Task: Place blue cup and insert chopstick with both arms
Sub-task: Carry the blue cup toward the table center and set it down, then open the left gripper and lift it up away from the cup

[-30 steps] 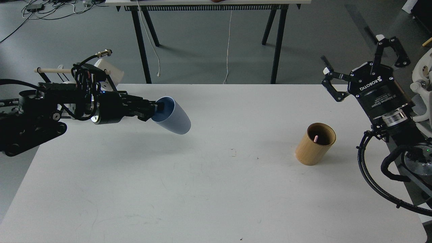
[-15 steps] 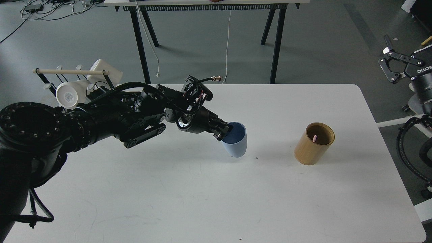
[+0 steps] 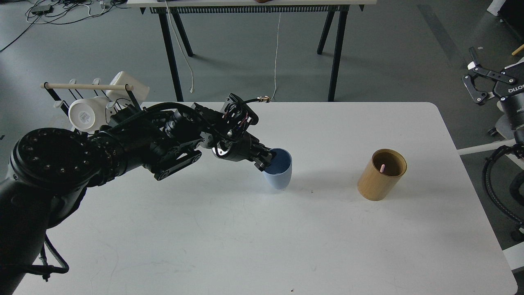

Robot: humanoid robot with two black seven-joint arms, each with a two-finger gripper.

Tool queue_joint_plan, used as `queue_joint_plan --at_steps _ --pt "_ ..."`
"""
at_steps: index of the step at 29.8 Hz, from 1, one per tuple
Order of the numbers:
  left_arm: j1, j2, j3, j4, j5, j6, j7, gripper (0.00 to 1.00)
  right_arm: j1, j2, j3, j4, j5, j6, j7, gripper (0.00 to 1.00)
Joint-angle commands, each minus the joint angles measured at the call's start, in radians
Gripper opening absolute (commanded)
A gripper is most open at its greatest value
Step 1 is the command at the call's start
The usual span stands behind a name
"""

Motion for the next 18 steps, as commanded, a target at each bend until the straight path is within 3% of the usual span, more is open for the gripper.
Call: queue_joint_plan --at_steps 1,8,13,15,18 --pt "0.009 0.000 -0.001 0.000 -0.001 -0.001 0.000 0.11 -0.004 0.000 0.001 0.000 0.000 0.000 0.000 0.99" --pt "0.020 0.000 -0.004 0.000 -0.005 -0.004 0.000 0.15 -0.018 0.003 -0.010 -0.008 0.000 0.000 -0.002 0.99" --pt "0.017 0.002 -0.016 -0.005 -0.017 -0.010 0.000 0.24 -0.035 0.006 -0.013 -0.008 0.000 0.000 0.001 0.99" --pt "0.017 0.008 -0.021 -0.005 -0.021 -0.010 0.000 0.35 -0.033 0.005 -0.007 -0.009 -0.005 0.000 0.008 0.99" --pt "0.028 0.047 -0.103 -0.002 -0.099 -0.012 0.000 0.76 -0.030 -0.009 -0.005 -0.009 -0.020 0.000 0.021 0.99"
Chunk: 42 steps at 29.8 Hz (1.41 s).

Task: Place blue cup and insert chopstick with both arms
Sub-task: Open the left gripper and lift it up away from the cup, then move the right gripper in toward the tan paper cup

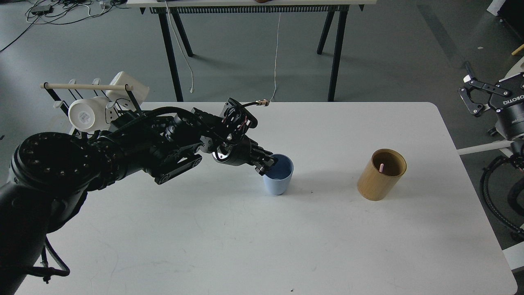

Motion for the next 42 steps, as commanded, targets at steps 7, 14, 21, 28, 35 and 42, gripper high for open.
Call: queue_joint_plan --at_steps 7,14,21,28,35,42 --pt "0.124 0.116 -0.293 0.009 -0.284 -0.003 0.000 0.91 0.036 -0.145 0.008 0.071 -0.296 0.000 0.022 0.99" --pt "0.229 0.191 -0.670 -0.083 -0.525 -0.150 0.000 0.92 0.060 -0.298 0.006 0.228 -0.858 -0.116 0.062 0.99" --pt "0.354 0.241 -0.982 -0.254 -0.593 -0.251 0.000 0.92 0.053 -0.435 -0.011 0.360 -1.358 -0.366 0.062 0.97" --pt "0.414 0.241 -1.108 -0.324 -0.625 -0.284 0.000 0.92 0.048 -0.582 -0.092 0.424 -1.370 -0.420 0.062 0.99" --pt "0.415 0.241 -1.108 -0.326 -0.625 -0.284 0.000 0.92 0.048 -0.694 -0.249 0.546 -1.390 -0.495 0.062 0.99" --pt "0.417 0.239 -1.108 -0.326 -0.625 -0.284 0.000 0.92 0.047 -0.631 -0.316 0.539 -1.615 -0.705 0.062 0.99"
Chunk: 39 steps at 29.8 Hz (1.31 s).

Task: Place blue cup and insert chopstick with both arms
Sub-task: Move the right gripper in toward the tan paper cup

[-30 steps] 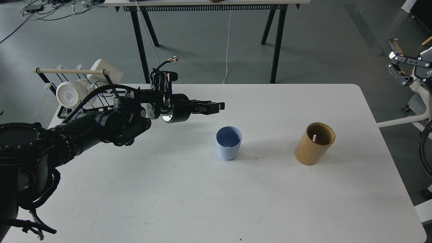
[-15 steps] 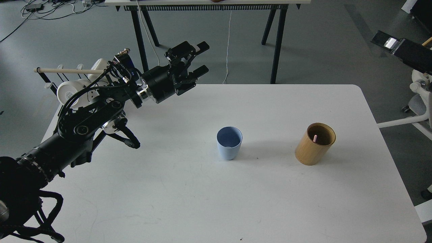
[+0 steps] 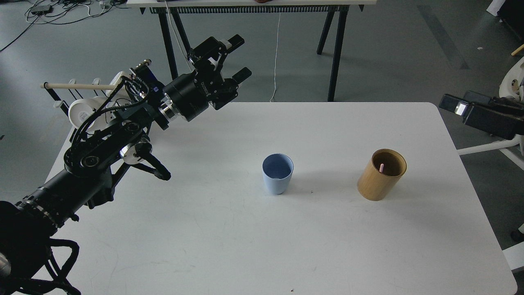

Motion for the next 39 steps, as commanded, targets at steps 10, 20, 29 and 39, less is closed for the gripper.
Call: queue_joint_plan --at_steps 10,20,29,39 --pt "0.006 -0.012 0.006 0.002 0.000 0.004 0.000 0.92 0.000 0.022 -0.168 -0.042 -0.447 -0.340 0.000 0.99" --pt "0.032 -0.016 0.006 0.003 -0.001 0.007 0.000 0.92 -0.002 0.114 -0.189 -0.168 -0.686 -0.342 0.000 0.99" --pt "0.034 -0.020 0.006 0.016 -0.002 0.007 0.000 0.93 -0.005 0.261 -0.217 -0.300 -0.839 -0.342 0.000 0.99" --pt "0.058 -0.020 0.006 0.016 -0.002 0.009 0.000 0.94 0.006 0.418 -0.215 -0.446 -0.839 -0.375 0.000 0.97"
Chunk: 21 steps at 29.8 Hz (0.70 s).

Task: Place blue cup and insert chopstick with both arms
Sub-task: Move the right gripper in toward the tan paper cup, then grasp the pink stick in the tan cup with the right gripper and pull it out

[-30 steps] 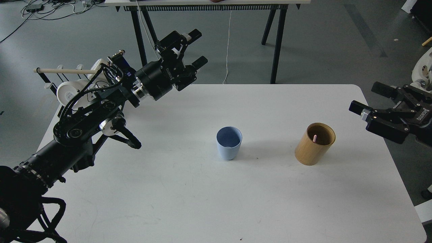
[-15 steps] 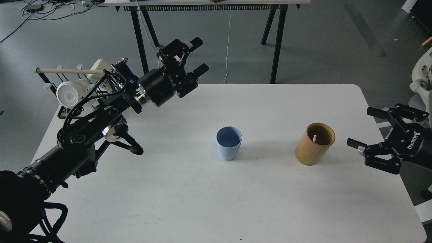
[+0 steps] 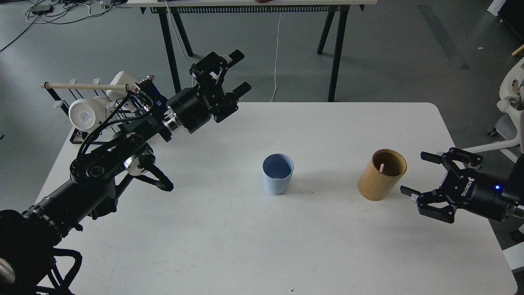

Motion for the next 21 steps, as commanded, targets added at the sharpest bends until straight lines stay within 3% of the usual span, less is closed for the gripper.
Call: queue_joint_plan --at_steps 1,12,21 --pt "0.008 0.000 -0.002 0.000 0.000 0.000 0.000 0.94 0.005 0.050 0.001 -0.049 0.000 -0.018 0.000 0.96" --pt "0.023 -0.008 -0.003 0.006 -0.001 0.000 0.000 0.94 0.011 0.187 0.003 -0.130 0.000 -0.018 0.000 0.92" --pt "0.028 -0.009 -0.008 0.018 -0.018 0.000 0.000 0.95 0.014 0.259 0.004 -0.172 0.000 -0.018 0.000 0.79"
